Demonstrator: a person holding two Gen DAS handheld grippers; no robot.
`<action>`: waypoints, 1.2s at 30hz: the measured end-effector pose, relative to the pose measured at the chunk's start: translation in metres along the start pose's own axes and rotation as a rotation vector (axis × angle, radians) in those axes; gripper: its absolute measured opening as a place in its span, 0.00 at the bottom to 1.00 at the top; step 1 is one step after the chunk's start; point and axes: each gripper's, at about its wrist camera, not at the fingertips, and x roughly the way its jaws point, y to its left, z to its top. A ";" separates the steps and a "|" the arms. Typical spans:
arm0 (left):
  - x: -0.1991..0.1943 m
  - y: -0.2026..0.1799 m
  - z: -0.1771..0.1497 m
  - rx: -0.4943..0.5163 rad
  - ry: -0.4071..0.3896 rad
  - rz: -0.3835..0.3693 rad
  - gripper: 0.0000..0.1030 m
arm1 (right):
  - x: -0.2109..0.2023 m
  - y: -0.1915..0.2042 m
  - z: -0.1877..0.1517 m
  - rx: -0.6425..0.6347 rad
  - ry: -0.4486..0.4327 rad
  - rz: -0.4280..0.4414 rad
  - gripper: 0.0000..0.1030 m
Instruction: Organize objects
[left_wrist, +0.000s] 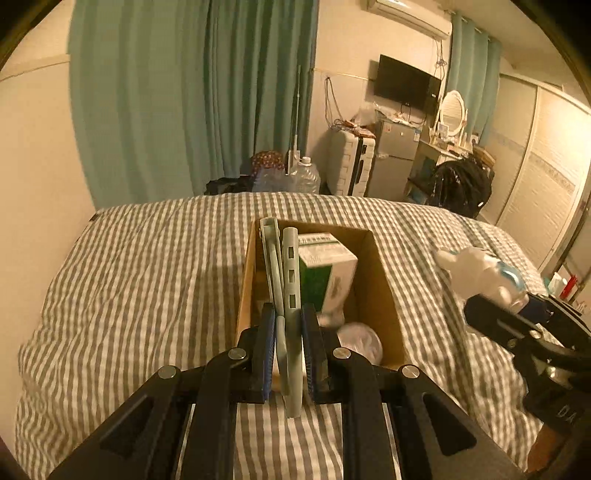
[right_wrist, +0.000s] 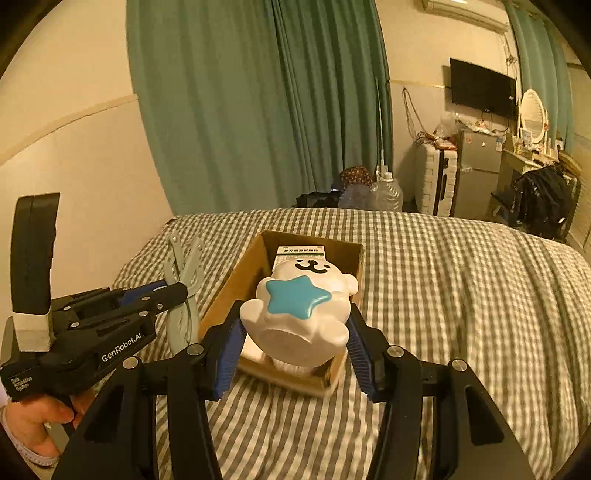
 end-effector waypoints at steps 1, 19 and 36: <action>0.011 0.000 0.005 0.012 0.004 0.004 0.13 | 0.014 -0.004 0.003 0.005 0.010 -0.002 0.50; 0.093 -0.001 0.005 0.075 0.044 -0.007 0.16 | 0.091 -0.030 0.004 0.144 0.061 0.012 0.65; -0.089 -0.013 0.006 0.049 -0.180 0.074 0.83 | -0.119 0.000 0.031 0.094 -0.164 -0.128 0.87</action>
